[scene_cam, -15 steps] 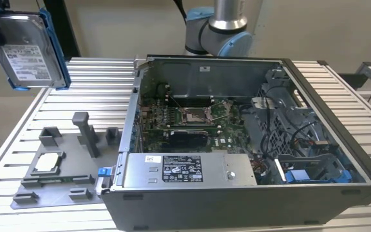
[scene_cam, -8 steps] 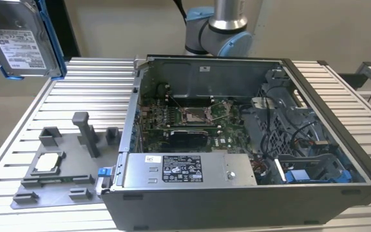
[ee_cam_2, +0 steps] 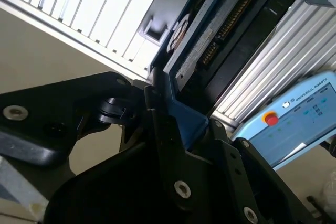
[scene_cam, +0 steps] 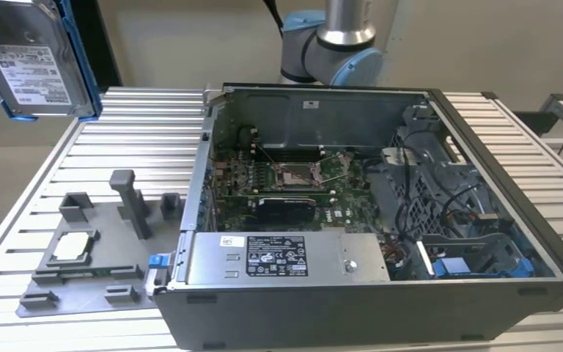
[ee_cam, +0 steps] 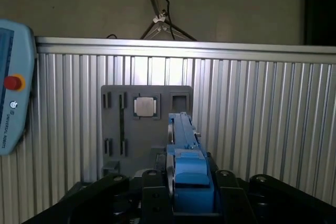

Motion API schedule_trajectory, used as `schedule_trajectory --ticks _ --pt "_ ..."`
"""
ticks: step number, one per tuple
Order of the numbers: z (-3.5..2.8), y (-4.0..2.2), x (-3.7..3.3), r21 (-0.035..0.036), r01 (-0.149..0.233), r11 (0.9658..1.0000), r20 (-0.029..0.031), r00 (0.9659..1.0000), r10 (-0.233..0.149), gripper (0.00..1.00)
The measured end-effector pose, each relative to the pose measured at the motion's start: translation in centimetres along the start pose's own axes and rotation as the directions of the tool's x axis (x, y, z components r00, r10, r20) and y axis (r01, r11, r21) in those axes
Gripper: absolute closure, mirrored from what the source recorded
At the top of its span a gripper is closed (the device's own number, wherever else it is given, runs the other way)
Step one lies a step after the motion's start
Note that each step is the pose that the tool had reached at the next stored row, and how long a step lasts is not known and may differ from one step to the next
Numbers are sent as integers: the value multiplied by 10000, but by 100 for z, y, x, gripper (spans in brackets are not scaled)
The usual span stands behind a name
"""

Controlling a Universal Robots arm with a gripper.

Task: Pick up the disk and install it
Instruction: 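Pick up the disk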

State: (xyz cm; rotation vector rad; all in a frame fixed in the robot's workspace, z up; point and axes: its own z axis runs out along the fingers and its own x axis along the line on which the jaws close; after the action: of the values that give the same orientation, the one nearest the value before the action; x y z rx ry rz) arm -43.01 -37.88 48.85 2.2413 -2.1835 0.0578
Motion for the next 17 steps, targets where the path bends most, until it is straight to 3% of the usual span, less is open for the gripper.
schedule_trajectory --ticks 4,17 --pt "3 -129 3 2 0 10000 1 10000 0 100" --pt "13 -714 18 -54 1 10000 1 10000 -1 100"
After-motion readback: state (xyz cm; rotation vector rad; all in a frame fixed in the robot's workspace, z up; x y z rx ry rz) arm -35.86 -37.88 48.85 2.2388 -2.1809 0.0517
